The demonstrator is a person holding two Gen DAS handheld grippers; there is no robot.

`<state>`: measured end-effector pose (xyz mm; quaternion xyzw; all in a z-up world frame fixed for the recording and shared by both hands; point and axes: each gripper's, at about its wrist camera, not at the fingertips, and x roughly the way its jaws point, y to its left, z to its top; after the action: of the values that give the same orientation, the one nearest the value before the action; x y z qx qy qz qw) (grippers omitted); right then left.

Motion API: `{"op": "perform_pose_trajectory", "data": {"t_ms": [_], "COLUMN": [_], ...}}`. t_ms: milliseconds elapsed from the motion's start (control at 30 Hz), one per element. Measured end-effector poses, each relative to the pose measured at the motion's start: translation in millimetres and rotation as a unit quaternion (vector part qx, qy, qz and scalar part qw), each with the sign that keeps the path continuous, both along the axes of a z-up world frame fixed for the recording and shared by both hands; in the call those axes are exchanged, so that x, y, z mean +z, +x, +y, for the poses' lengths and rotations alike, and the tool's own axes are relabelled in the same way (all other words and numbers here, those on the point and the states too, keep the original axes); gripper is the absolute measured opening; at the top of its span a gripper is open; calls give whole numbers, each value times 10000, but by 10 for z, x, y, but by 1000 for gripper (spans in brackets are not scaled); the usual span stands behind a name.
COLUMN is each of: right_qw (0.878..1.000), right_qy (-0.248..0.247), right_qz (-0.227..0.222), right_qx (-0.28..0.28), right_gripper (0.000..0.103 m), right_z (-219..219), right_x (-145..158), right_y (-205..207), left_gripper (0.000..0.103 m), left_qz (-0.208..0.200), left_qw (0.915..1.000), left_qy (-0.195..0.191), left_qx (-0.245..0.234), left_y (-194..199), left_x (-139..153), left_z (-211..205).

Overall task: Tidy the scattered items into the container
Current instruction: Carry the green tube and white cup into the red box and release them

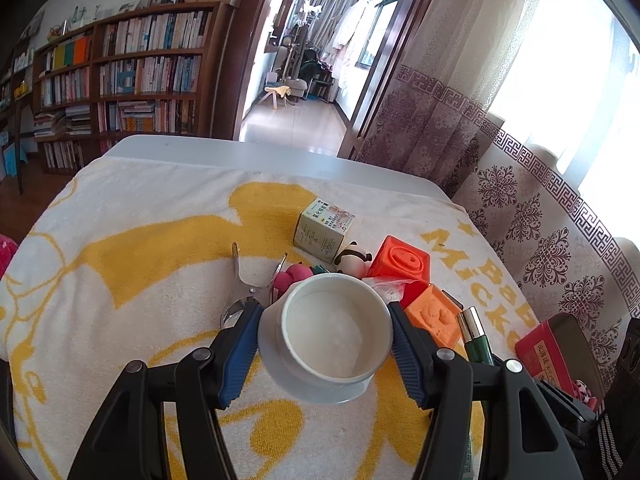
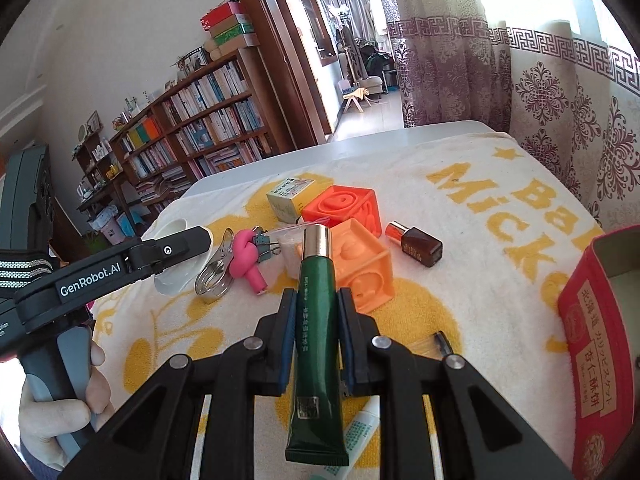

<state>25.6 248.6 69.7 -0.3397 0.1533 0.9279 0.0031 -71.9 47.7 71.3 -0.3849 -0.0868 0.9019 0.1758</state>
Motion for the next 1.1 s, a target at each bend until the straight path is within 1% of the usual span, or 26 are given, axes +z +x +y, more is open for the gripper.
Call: {"op": "perform_pose_trajectory", "data": {"t_ms": [133, 300, 433, 533, 633, 733, 933, 1100], "right_qw": [9997, 9973, 9924, 9876, 9812, 9755, 9716, 9703], "right_qy": [4, 224, 421, 343, 246, 126, 46, -39], "right_qz": [-74, 193, 309, 318, 334, 357, 398, 375], "right_qx": [-241, -668, -1119, -1498, -1886, -2167, -2333, -2388], "right_gripper": [22, 22, 22, 22, 22, 22, 22, 22], "right_z": [152, 453, 764, 1060, 1349, 1582, 1821, 1932], "right_x": [26, 268, 424, 443, 429, 396, 308, 251], "right_y": [229, 663, 1063, 1344, 1586, 1756, 1930, 1960], "left_gripper": [64, 64, 64, 64, 64, 64, 64, 64], "left_qz": [-14, 18, -62, -21, 53, 155, 256, 209], "left_qw": [9998, 9987, 9968, 9940, 9894, 9830, 9691, 9608], "left_qy": [-81, -193, -101, -60, -73, -140, -269, -364], "left_qx": [-182, -465, -797, -1092, -1448, -1822, -2440, -2740], "left_y": [45, 166, 315, 482, 662, 843, 1111, 1232], "left_x": [-21, -14, 8, 64, 148, 240, 348, 336], "left_z": [138, 381, 646, 922, 1278, 1662, 2363, 2774]}}
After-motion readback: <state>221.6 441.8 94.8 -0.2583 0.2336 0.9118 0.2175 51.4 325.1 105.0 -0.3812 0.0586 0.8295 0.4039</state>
